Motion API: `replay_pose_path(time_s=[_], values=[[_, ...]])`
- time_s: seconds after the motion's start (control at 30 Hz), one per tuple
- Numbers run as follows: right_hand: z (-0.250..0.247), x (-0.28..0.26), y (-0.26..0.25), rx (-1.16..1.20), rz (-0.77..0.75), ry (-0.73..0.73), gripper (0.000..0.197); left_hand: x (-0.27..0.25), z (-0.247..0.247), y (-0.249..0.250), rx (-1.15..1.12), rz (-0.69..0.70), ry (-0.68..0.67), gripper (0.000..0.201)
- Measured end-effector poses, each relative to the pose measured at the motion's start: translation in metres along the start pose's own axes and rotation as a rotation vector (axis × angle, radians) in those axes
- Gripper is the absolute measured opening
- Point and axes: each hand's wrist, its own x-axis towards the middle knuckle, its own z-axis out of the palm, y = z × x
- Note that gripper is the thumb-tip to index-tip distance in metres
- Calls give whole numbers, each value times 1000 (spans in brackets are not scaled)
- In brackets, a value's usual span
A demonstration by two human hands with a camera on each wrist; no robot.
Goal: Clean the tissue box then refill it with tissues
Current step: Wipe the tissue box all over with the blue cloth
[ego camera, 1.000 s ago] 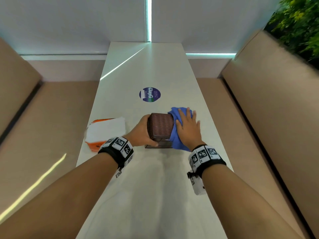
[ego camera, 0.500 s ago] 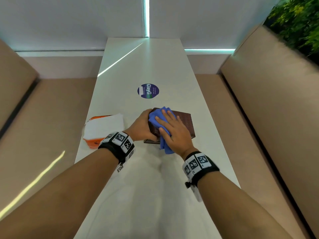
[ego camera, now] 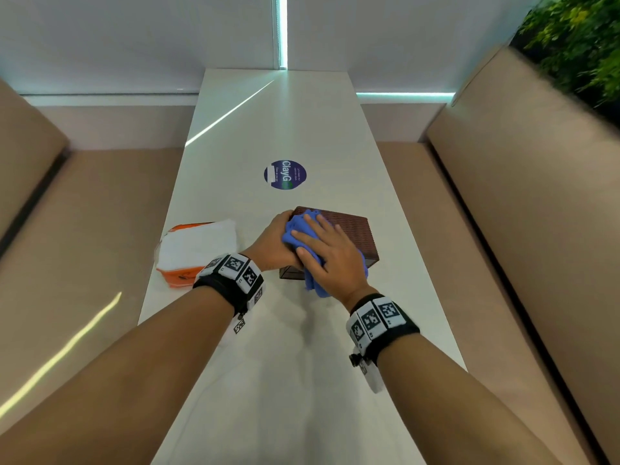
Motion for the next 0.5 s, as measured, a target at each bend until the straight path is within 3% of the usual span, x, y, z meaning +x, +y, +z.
replay_pose_path(time_s=[0.13,0.27,0.4,0.5], values=[[-4,10,5,10,187,-83,51,-1,-1,-3,25,0,-31,78],[-11,17,26,-72,442,-74,47,-2,-2,-14,144,-144,36,105],[-19,22,36,-59,753,-118,50,0,-2,-14,191,-176,30,112],[-13,29,22,-74,739,-97,53,1,2,-11,220,-157,44,110]])
